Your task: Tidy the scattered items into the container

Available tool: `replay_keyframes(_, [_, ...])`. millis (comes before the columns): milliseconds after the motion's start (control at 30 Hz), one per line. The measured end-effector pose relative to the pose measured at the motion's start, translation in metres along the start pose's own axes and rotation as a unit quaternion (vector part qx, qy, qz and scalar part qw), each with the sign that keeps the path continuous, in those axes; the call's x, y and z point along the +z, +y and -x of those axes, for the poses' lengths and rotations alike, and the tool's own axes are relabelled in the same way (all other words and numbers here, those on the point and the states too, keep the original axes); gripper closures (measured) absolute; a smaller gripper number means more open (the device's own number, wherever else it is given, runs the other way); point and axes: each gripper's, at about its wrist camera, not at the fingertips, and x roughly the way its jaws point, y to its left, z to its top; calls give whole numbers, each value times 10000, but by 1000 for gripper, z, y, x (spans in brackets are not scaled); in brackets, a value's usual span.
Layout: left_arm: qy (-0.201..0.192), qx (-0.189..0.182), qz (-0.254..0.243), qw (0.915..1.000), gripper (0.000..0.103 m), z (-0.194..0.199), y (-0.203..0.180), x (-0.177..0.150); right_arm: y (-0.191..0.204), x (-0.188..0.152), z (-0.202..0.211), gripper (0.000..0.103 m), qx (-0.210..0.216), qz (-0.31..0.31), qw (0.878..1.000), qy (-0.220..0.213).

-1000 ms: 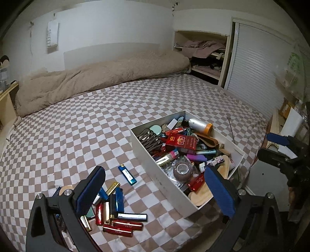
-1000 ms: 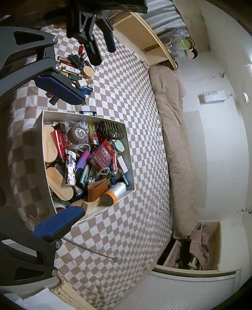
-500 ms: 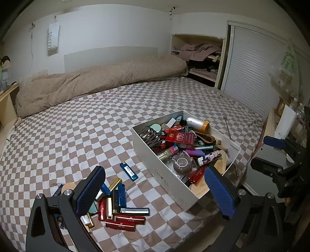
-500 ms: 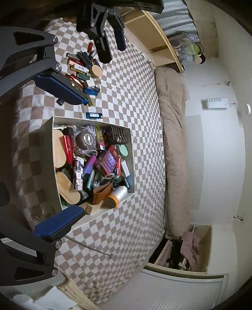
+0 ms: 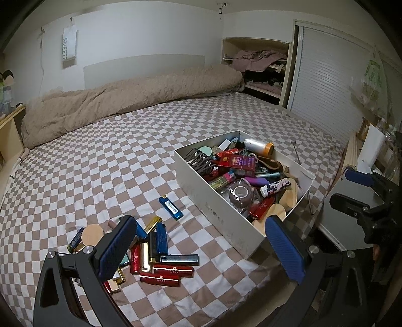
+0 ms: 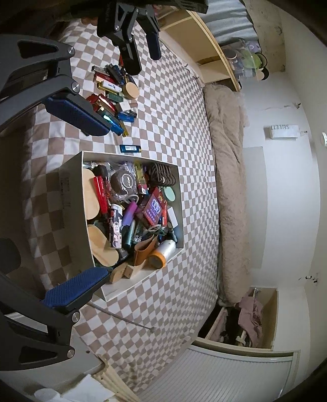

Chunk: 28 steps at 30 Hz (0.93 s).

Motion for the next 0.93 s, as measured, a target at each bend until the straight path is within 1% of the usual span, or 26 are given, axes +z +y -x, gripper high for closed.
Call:
replay_keyframes(267, [41,-51,48,10000,0,-3,3,-6,-1,-4,-3,0,-102,28,9999,41])
replay_keyframes(500, [63,-55,47,10000,0,-5,2,-8,4,-5,-3,0,-80,104,9999,42])
replay_keyframes(933, [6,-77,97,9999,0,-7,2,-12,1,-5,-3,0,-57,73,9999,54])
